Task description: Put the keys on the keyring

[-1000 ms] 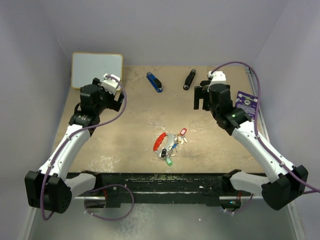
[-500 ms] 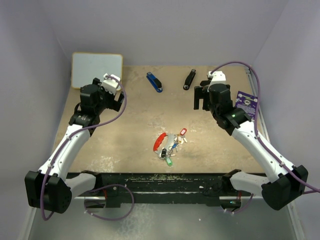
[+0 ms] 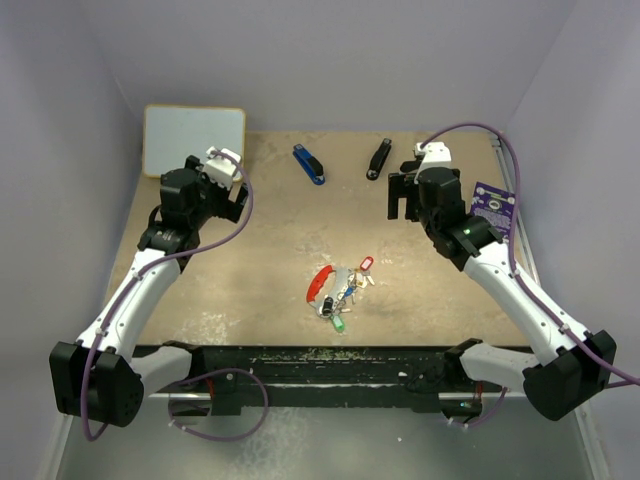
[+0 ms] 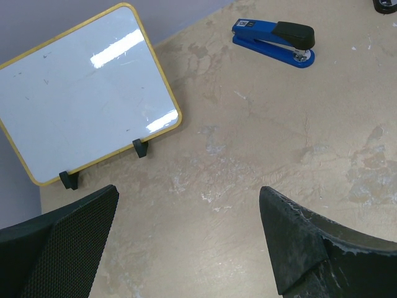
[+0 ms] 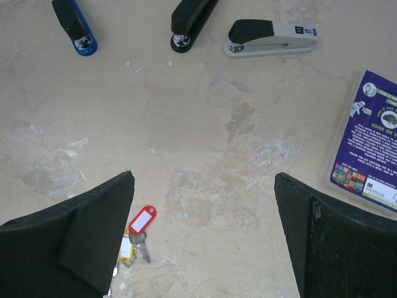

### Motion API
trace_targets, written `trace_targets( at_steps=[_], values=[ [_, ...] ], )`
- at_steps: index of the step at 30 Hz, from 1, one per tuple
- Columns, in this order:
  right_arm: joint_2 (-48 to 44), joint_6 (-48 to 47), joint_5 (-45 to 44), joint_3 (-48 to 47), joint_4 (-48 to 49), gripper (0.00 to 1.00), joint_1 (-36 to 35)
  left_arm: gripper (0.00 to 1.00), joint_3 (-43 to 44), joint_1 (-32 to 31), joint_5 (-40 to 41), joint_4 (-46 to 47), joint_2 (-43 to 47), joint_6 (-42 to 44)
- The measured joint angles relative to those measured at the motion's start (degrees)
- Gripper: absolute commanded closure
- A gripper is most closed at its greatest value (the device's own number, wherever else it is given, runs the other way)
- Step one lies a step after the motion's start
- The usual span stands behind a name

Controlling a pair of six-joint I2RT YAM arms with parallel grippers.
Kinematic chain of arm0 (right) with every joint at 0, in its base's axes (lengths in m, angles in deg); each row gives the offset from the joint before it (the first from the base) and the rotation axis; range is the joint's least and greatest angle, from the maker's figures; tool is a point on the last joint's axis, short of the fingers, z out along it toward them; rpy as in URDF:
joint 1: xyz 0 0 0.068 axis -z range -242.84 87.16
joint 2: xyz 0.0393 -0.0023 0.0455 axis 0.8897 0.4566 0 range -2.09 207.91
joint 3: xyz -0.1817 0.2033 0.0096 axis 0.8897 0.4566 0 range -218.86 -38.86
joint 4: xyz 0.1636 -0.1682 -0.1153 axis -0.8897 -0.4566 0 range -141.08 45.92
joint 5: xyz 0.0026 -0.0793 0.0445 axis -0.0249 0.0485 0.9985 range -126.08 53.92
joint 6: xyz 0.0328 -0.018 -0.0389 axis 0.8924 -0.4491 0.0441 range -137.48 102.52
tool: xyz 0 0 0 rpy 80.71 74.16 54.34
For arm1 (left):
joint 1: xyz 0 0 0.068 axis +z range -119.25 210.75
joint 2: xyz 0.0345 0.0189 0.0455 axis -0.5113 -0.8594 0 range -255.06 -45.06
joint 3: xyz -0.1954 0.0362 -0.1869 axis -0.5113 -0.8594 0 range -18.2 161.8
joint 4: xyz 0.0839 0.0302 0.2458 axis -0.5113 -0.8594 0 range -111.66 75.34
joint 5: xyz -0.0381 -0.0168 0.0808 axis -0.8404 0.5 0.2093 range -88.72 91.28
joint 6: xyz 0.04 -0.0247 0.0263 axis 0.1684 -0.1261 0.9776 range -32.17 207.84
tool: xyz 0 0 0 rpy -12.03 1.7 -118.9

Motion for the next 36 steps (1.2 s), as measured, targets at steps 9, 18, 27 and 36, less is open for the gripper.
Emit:
trace_targets(
  at_steps=[9,18,27,36],
  values=[
    [-0.02,-0.35,0.00,0.00,0.02,0.00,0.00,0.02,0.00,0.33,-0.26,0.00,0.00,-0.04],
    [-0.04,-0.37,0.00,0.04,0.00,0.00,0.00,0.02,0.00,0.33,-0.66,0.02,0.00,-0.90],
    [-0.04,-0.46,-0.02,0.07,0.00,0.00,0.00,0.02,0.00,0.70,-0.85,0.02,0.00,-0.96],
    [-0.04,-0.59,-0.02,0.07,0.00,0.00,0.00,0.02,0.00,0.74,-1.03,0.02,0.00,-1.33]
  ],
)
